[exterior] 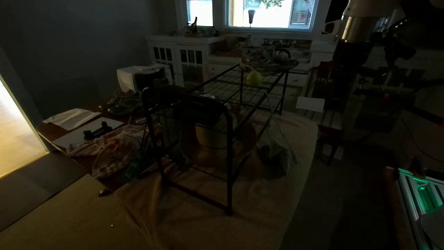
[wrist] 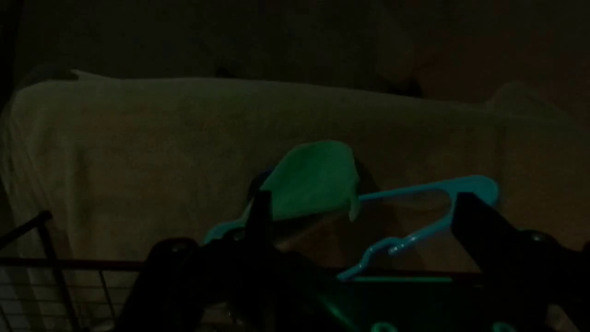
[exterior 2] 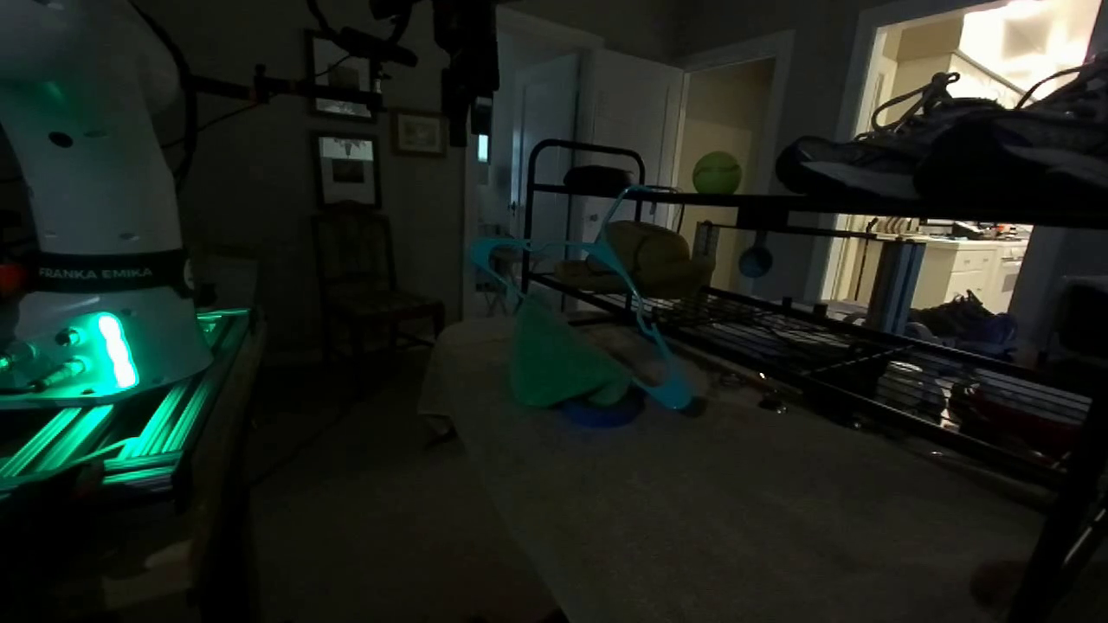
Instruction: Move the object on the top shelf to the right
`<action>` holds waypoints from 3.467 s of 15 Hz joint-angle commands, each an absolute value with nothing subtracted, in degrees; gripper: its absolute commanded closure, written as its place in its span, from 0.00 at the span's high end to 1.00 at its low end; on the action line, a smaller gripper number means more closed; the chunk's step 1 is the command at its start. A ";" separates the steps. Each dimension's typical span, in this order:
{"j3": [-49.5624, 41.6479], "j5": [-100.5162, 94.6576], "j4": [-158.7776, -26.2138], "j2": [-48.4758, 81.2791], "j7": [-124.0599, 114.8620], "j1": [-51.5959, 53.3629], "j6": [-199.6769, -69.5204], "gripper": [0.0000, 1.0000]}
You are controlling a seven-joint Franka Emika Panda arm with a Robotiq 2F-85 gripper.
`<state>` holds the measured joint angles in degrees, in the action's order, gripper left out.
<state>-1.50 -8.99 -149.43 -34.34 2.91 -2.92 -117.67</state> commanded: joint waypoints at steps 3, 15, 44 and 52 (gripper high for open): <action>2.10 -3.45 -142.26 -24.85 -4.66 0.19 -126.41 1.00; 7.12 1.02 -119.65 -8.83 -34.60 -0.31 -132.31 0.11; 6.77 2.57 -110.92 2.84 -67.69 4.00 -134.84 0.00; 5.59 2.14 -105.36 9.61 -76.92 5.93 -137.32 0.00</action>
